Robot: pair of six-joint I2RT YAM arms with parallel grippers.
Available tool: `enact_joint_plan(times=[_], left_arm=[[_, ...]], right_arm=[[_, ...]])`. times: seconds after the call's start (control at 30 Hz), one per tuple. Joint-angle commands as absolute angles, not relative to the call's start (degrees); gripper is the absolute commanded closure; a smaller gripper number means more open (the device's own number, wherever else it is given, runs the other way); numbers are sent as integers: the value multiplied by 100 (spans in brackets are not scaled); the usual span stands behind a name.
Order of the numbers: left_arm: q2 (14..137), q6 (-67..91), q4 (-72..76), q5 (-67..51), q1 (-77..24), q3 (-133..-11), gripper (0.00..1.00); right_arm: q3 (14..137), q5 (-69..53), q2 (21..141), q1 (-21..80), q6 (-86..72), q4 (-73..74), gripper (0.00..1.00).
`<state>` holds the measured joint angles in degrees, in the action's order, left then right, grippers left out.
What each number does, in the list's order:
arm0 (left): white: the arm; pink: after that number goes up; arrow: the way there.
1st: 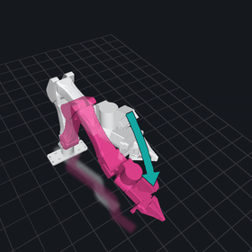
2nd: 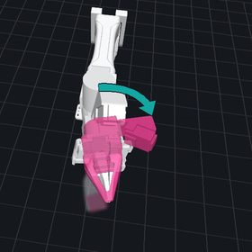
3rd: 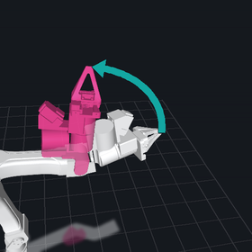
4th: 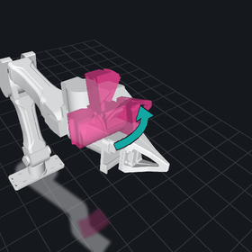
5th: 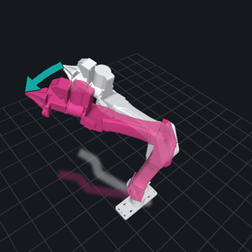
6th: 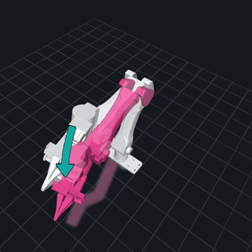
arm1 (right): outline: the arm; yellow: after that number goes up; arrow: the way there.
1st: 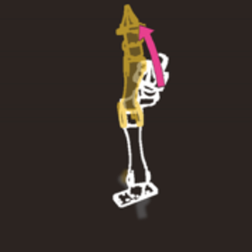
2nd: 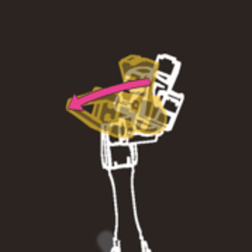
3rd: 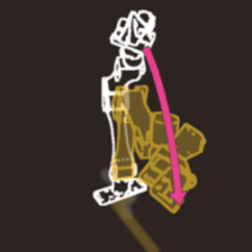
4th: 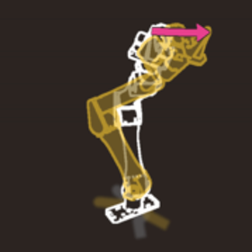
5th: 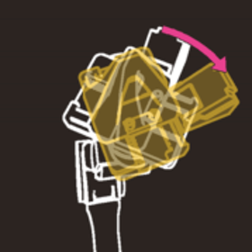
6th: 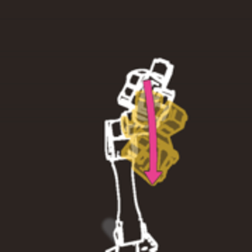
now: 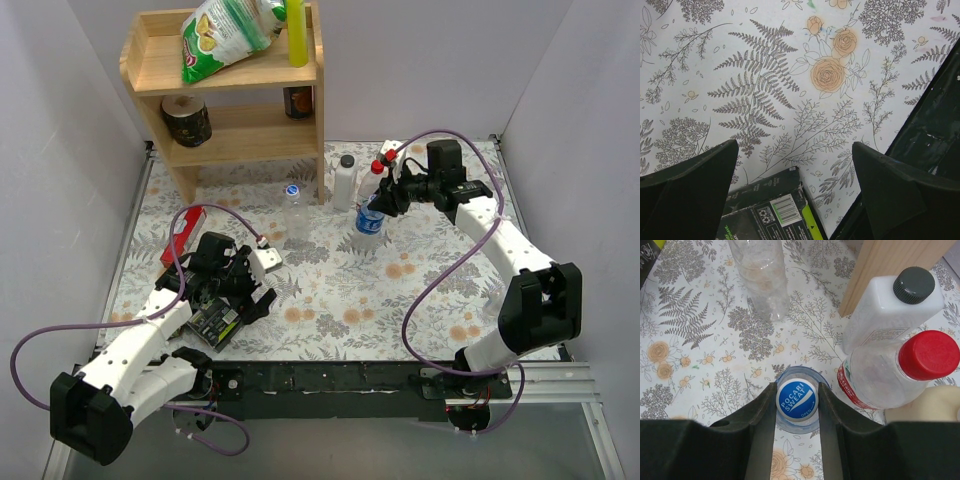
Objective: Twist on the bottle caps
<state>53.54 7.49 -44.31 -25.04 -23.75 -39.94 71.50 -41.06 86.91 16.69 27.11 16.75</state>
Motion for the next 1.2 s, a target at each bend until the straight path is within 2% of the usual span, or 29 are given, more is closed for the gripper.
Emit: enact_joint_plan(times=[0.0, 0.27, 0.3, 0.37, 0.67, 0.73, 0.8, 0.9, 1.0, 1.17], left_arm=[[5317, 782, -4298, -2707, -2329, -3946, 2], [5291, 835, -4271, -2786, -2276, -3902, 2], [5282, 835, -4263, -2786, -2276, -3885, 2], [5282, 835, -4263, -2812, -2259, -3876, 2], [5247, 844, -4245, -2865, -2224, -3841, 2], [5247, 844, -4245, -2865, -2224, -3841, 2], [5247, 853, -4245, -2839, -2215, -3858, 2], [5212, 888, -4236, -2769, -2189, -3876, 2], [5186, 896, -4228, -2760, -2153, -3867, 2], [5194, 1002, -4122, -2707, -2074, -3937, 2]], right_arm=[[7435, -4104, 8815, 1723, 2610, 1802, 59], [7567, -4096, 8956, 1775, 2505, 1749, 55], [7593, -4096, 8973, 1784, 2496, 1749, 49], [7611, -4104, 9000, 1810, 2496, 1749, 47], [7638, -4034, 8982, 1881, 2487, 1714, 43], [7655, -4017, 8956, 1872, 2487, 1740, 31], [7751, -3982, 8886, 1872, 2496, 1828, 11], [7883, -3893, 8579, 1863, 2575, 2214, 10], [7954, -3377, 8140, 1863, 2190, 2531, 10], [8244, -1549, 7805, 1863, 1434, 3767, 9]])
